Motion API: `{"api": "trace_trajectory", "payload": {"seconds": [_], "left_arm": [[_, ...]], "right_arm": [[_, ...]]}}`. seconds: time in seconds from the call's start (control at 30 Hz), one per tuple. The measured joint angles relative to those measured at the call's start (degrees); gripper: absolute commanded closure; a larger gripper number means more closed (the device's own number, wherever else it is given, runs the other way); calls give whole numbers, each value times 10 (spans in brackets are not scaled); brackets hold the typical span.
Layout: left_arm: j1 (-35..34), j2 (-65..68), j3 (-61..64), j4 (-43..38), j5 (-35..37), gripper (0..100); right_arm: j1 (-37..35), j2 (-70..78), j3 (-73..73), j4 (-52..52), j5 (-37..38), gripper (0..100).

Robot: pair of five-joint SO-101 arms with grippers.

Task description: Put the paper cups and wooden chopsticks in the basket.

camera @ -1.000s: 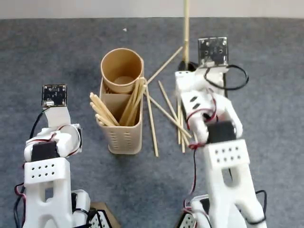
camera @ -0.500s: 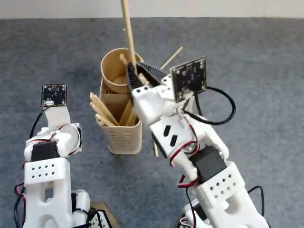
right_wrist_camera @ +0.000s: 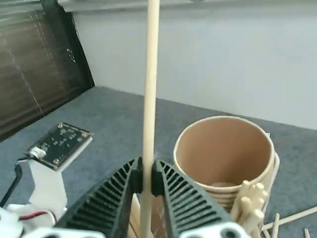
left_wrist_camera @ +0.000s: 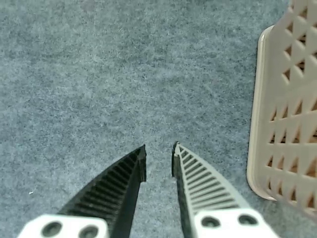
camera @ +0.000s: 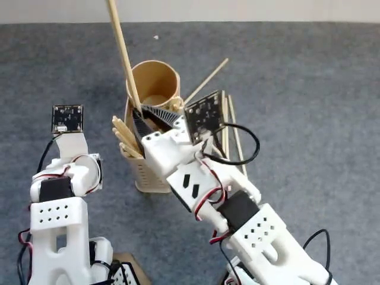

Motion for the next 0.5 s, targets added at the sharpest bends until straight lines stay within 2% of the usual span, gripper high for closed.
{"api": "trace_trajectory", "payload": {"seconds": [0.13, 0.5], "left_arm": [[0, 0, 0, 0, 0, 877], [0, 0, 0, 0, 0, 877]], "right_arm": [[-1, 0, 18, -4, 0, 839], [17, -6, 20, 47, 52, 835]]}}
